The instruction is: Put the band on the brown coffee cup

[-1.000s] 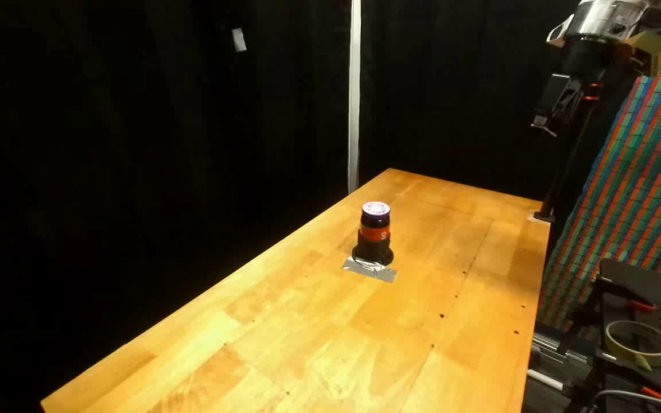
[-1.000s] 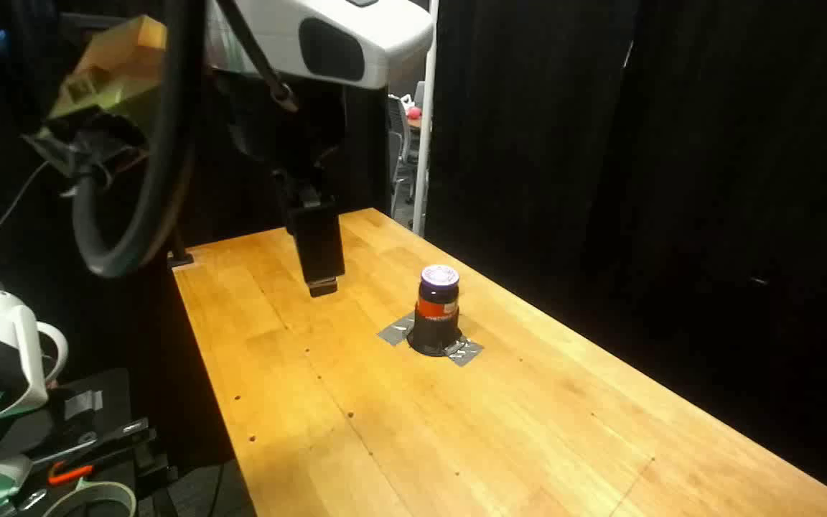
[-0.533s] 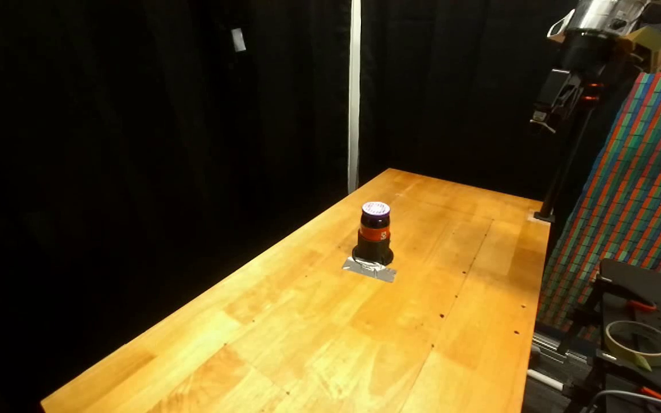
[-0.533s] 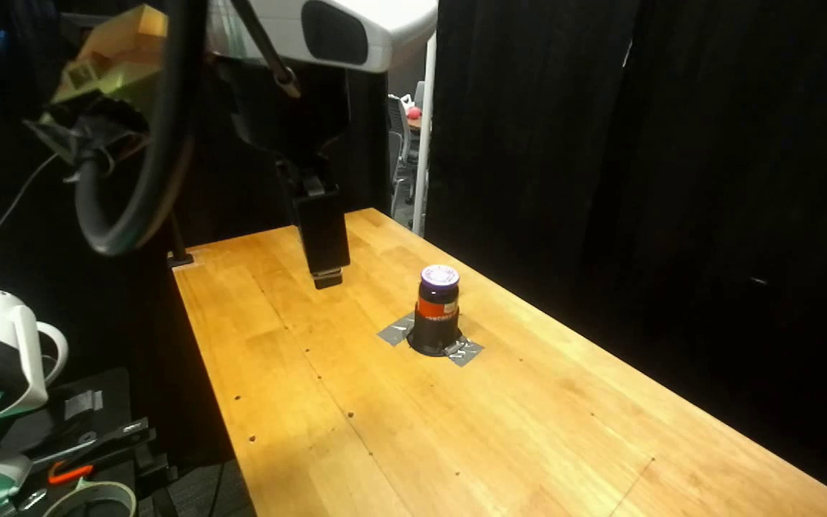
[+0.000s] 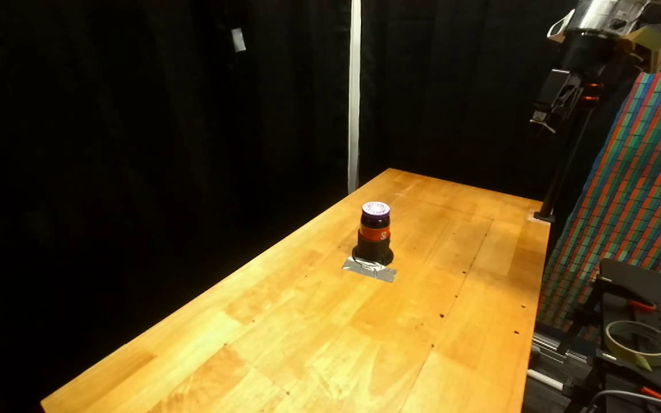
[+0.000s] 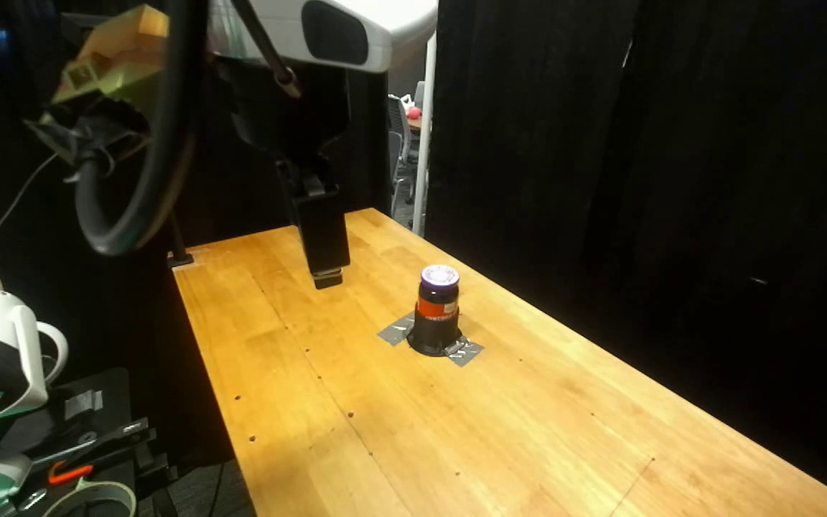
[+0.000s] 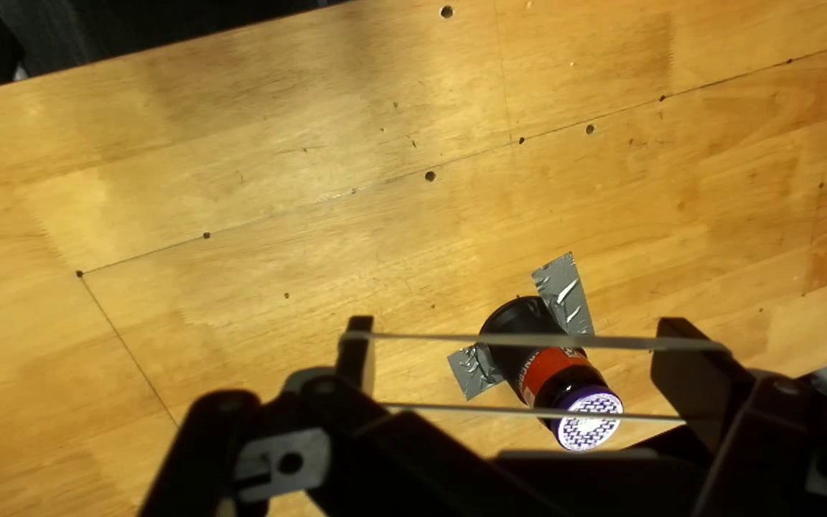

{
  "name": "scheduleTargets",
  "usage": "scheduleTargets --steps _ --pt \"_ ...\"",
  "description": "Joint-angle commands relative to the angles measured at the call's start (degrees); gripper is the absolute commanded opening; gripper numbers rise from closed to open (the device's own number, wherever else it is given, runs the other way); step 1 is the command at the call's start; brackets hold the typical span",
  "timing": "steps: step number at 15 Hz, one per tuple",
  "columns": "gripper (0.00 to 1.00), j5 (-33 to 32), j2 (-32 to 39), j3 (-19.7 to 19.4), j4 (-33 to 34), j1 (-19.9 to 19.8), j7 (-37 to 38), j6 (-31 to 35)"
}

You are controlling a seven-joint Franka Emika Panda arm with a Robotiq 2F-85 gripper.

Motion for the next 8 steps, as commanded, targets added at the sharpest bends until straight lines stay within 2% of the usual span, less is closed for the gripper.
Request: scheduleTargets --steps 1,5,8 --pt "1.0 0.5 0.1 0.9 0.1 -1.0 -0.4 -0.3" --pt "1.0 0.5 0.1 0.9 0.1 -1.0 -0.4 -0.3" --pt "1.0 -1.6 4.1 4.4 3.8 -0.8 3.8 -0.7"
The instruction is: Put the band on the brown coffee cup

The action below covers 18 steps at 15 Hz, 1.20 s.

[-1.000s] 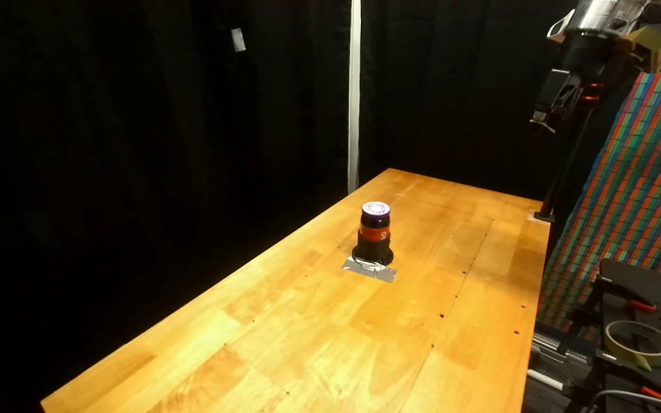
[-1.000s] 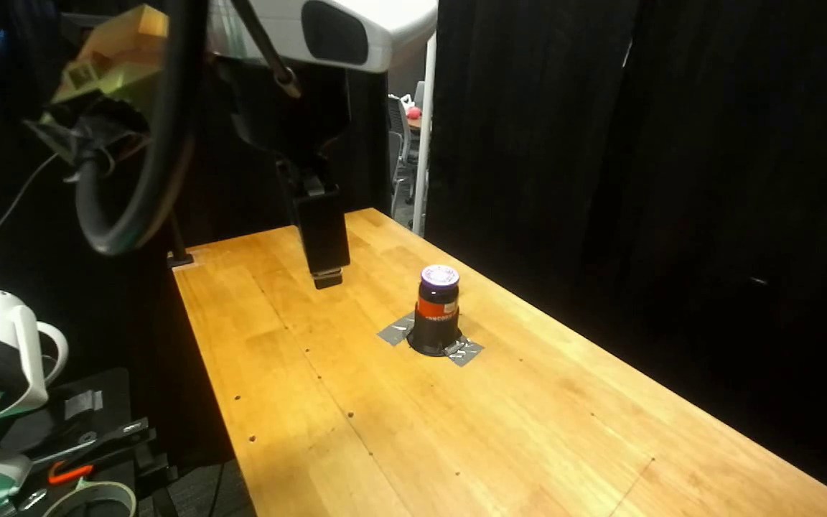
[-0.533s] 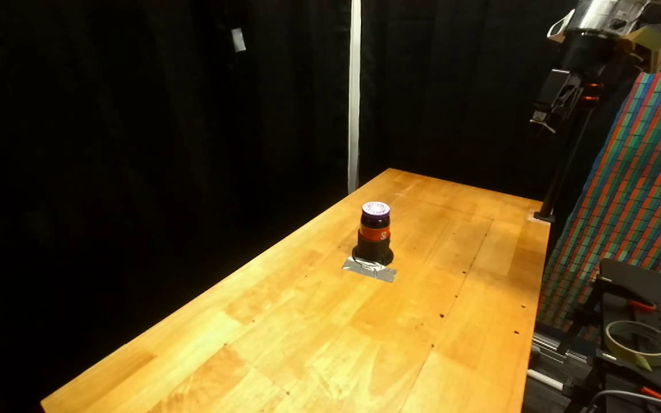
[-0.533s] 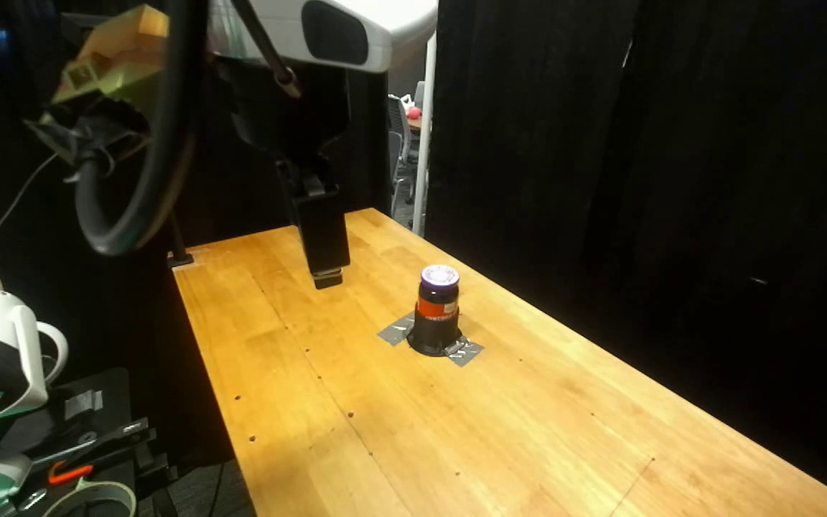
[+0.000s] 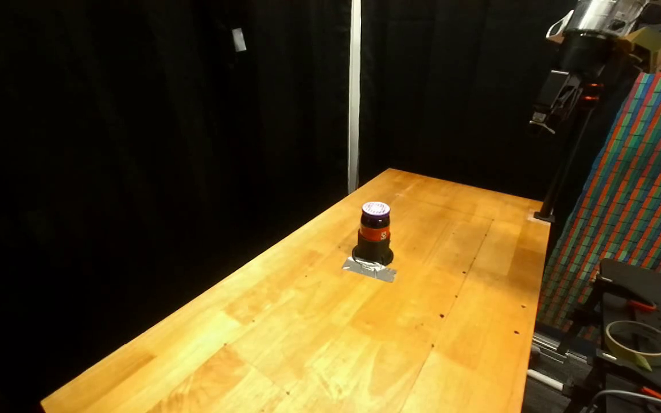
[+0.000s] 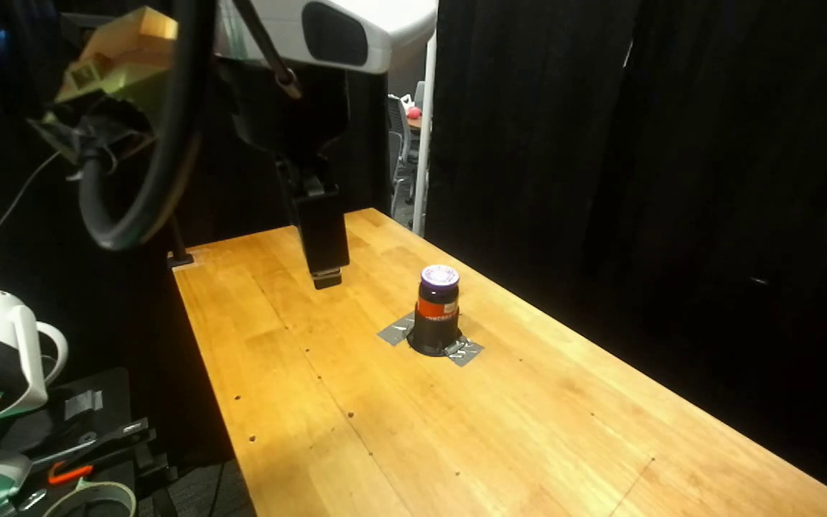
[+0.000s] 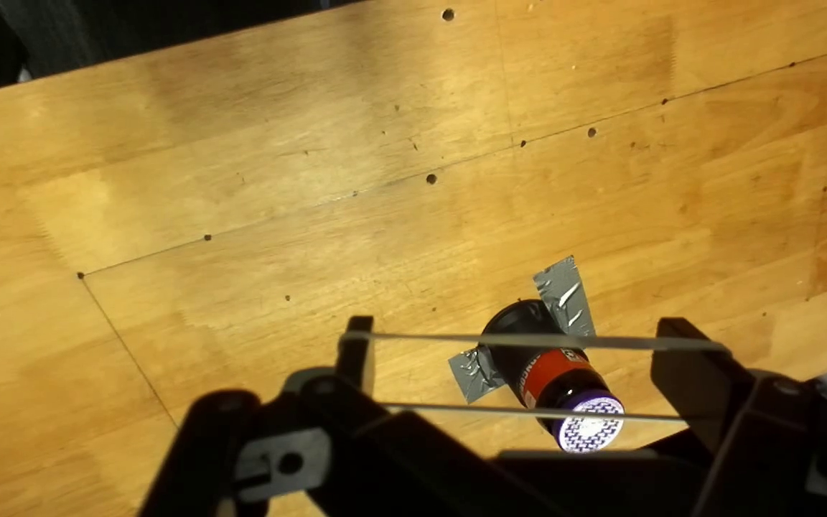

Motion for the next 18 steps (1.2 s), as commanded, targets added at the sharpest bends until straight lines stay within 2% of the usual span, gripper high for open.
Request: scheduleTargets --steps 1,6,9,13,18 --pt "1.0 -3.6 6.1 6.4 5.3 -0.6 6.6 -0.2" --pt "1.0 -14.1 16.0 15.7 13.8 0.0 18.7 -2.8" --pt "1.0 -19.9 22.7 18.7 18.6 1.0 23.6 0.1" --pt "1.0 -24.5 30.8 18.7 25.0 2.9 25.5 4.9" --pt "1.0 -22.8 40.1 17.1 33.6 4.8 22.6 9.0"
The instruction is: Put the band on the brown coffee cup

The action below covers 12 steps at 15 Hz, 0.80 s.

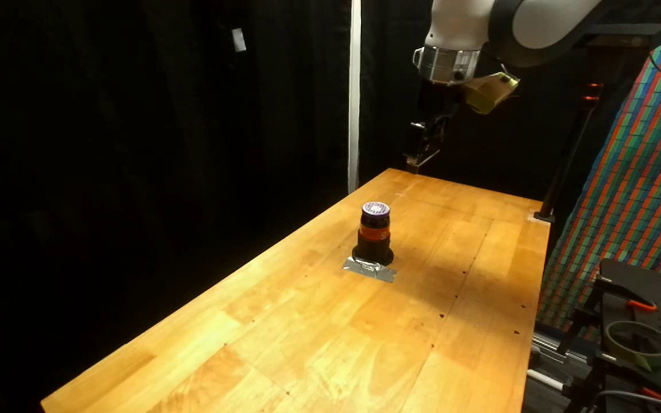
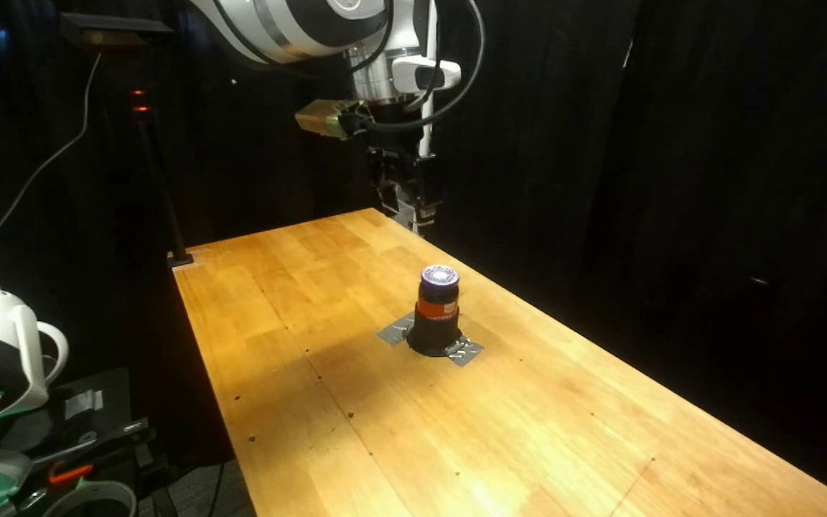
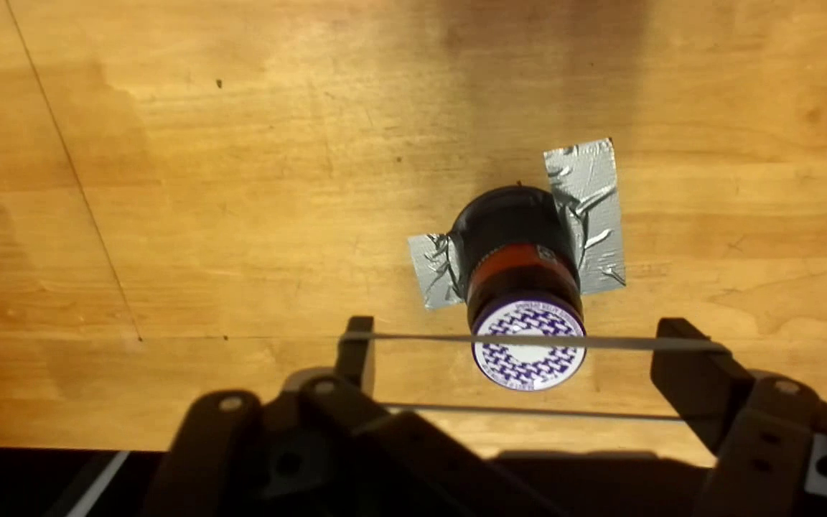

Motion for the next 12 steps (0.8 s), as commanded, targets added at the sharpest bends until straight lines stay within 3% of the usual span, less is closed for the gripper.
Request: scheduleTargets --steps 1,12 --pt "1.0 0.7 7.8 -1.6 8.5 1.9 -2.3 0.9" --pt "1.0 4.6 24.0 -3.1 24.5 3.3 -10.2 -0.2"
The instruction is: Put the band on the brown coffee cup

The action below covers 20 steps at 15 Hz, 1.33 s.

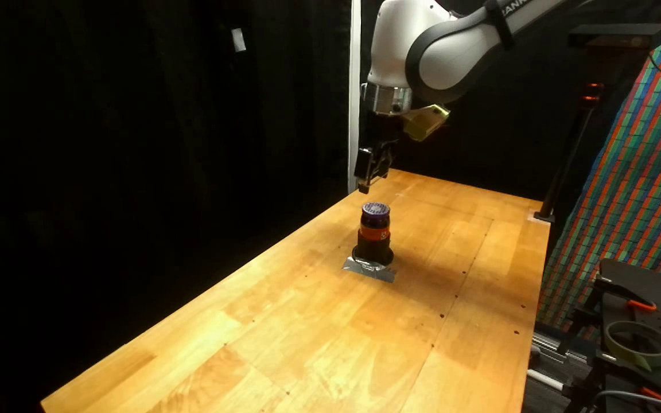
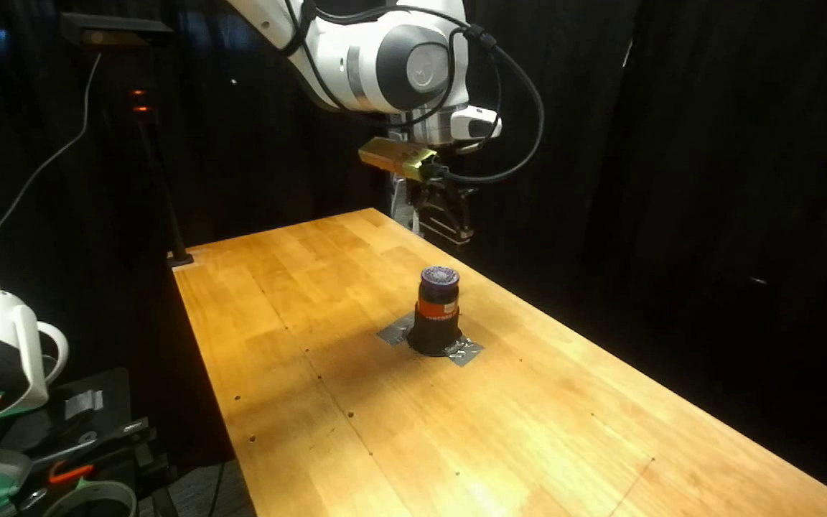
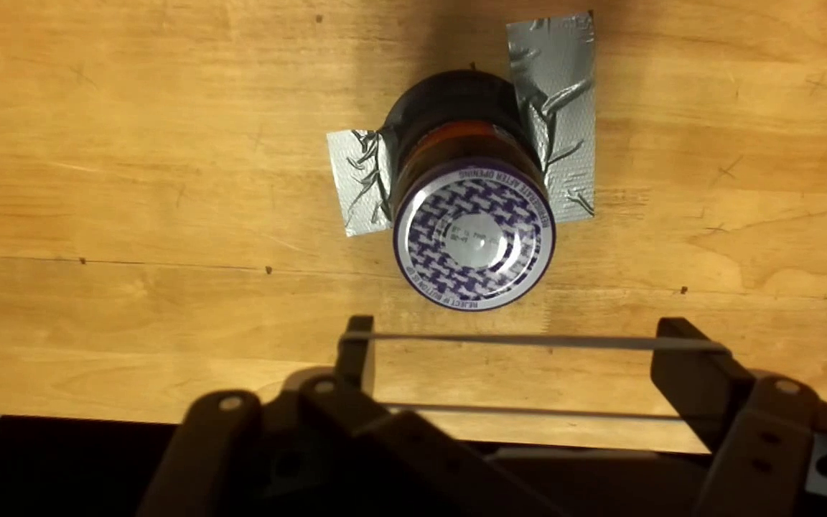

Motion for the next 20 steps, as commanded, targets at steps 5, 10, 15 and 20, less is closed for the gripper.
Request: scheduleTargets --steps 5,10,15,20 --pt "1.0 4.0 8.9 -1.6 9.1 0.7 -5.2 -1.0" --pt "1.0 5.9 12.0 -1.6 11.4 0.4 -7.2 -2.0" --pt "1.0 5.7 13.5 -2.1 12.1 0.6 -7.7 -2.8" --pt "1.0 5.7 13.8 -2.2 11.7 0.5 -8.3 -6.0"
